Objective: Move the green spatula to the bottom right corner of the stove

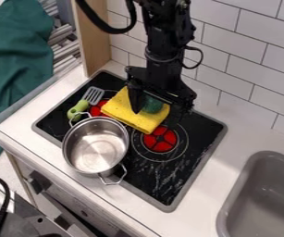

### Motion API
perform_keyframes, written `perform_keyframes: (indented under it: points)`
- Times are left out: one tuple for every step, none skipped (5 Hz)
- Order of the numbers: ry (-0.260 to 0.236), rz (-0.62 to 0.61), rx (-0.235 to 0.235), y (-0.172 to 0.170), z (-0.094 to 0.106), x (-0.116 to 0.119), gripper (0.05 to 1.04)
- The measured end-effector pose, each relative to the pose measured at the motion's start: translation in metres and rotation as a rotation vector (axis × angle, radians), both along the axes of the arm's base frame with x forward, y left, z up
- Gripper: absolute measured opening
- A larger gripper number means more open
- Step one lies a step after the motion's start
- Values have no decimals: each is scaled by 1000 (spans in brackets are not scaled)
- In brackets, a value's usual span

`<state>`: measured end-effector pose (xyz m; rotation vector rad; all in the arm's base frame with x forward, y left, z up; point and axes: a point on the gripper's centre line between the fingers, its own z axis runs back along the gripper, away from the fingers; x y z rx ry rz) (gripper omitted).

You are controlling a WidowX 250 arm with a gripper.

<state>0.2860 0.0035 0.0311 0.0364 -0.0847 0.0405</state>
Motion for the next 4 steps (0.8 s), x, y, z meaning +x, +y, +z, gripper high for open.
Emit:
perform_keyframes:
  points:
    - [35,-1,1,0,-9,-5,1004]
    - [33,-4,2,15,-3,0,1004]
    - [28,-9,-1,33,0,12,1004]
    - [27,6,19,55,4,34,1004]
